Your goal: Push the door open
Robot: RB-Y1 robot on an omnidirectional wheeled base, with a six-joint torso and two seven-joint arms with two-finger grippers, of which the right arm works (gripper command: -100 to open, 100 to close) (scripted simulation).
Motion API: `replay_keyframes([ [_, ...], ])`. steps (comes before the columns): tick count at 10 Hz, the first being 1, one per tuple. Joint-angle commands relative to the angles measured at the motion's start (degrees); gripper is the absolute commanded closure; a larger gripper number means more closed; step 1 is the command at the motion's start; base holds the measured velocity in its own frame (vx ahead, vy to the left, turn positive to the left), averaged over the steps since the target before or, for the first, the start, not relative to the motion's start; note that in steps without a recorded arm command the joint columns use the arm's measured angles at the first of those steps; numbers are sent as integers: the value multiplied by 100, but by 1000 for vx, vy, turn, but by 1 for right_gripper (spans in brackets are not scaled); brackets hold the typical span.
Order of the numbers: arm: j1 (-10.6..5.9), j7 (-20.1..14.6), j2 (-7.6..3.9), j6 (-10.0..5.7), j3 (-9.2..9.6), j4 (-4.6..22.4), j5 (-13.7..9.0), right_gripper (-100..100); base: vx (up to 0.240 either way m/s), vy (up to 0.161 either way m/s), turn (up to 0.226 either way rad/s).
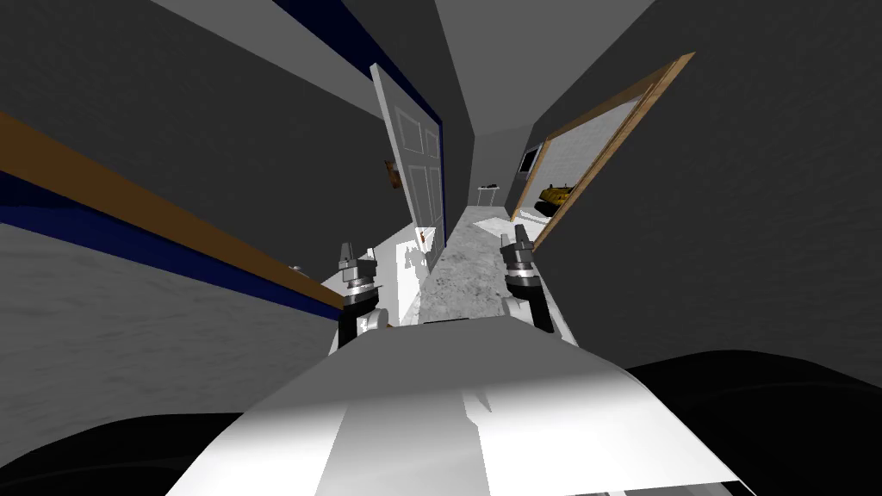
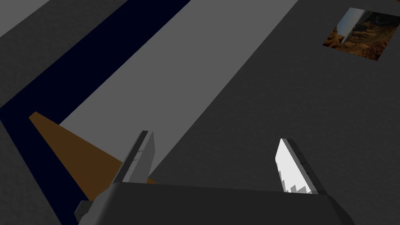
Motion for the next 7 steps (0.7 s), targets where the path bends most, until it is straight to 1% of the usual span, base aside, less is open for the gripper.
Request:
replay_keyframes([
  [1, -37, -47, -38, -62, 91, 162, 67, -100, 135, -1, 13],
  [4, -96, -122, -93, -164, 239, 425, 174, -100, 189, -2, 16],
  [7, -180, -228, -160, -305, 446, 792, 325, -100, 181, -7, 20],
])
